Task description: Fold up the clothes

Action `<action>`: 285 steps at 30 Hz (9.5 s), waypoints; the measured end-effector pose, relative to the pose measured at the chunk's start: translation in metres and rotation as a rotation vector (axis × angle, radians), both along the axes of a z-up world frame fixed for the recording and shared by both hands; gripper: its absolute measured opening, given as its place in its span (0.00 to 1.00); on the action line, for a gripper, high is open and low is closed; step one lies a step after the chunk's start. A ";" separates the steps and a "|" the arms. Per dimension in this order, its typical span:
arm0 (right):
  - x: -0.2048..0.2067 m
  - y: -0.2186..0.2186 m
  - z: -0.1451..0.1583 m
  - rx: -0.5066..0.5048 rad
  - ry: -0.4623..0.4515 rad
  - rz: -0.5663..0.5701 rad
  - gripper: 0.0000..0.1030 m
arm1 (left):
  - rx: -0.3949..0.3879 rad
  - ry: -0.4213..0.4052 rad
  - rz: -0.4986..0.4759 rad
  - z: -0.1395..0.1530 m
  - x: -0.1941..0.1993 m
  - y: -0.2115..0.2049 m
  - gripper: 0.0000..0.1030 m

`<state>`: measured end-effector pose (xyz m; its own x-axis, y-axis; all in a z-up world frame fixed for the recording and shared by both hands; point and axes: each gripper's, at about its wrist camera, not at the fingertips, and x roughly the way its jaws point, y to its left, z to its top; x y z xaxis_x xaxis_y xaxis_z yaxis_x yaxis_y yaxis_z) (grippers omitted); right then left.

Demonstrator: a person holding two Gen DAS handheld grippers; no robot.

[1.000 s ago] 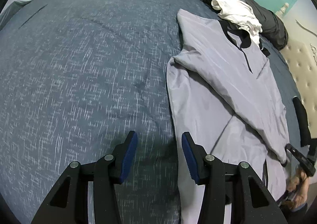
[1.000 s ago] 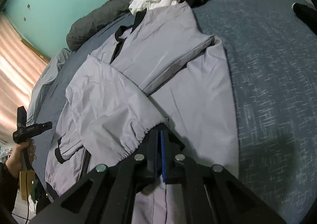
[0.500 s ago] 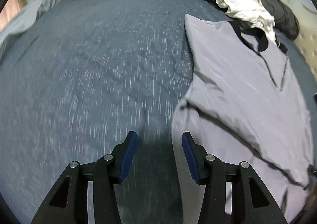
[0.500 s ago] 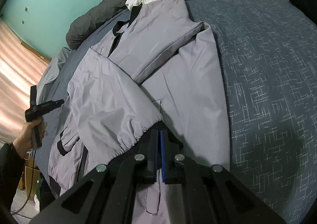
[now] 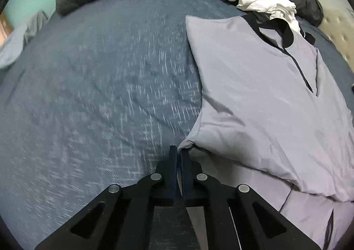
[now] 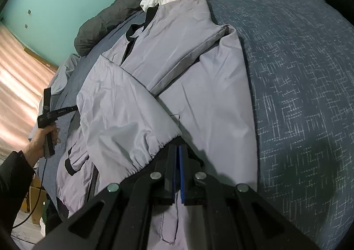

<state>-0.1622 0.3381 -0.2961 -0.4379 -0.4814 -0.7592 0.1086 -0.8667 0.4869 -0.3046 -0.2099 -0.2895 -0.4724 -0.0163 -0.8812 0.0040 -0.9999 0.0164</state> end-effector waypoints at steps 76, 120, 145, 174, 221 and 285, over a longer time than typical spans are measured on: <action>0.135 0.027 0.036 0.048 -0.215 0.053 0.11 | 0.487 -0.232 -0.009 0.012 0.297 0.019 0.10; 0.161 -0.002 0.132 -0.098 0.008 0.158 0.06 | 0.530 0.001 -0.159 0.126 0.355 0.008 0.10; 0.211 0.006 0.235 -0.151 0.211 0.272 0.06 | 0.483 0.206 -0.308 0.231 0.408 0.012 0.09; -0.048 0.000 0.214 -0.085 0.074 0.131 0.06 | 0.444 0.128 -0.156 0.187 0.101 -0.013 0.09; -0.222 -0.015 0.017 0.265 0.029 0.136 0.63 | 0.381 0.063 -0.043 0.002 -0.050 -0.032 0.51; -0.001 -0.183 0.047 0.036 0.003 0.150 0.10 | 0.426 0.241 0.111 0.042 0.172 0.018 0.50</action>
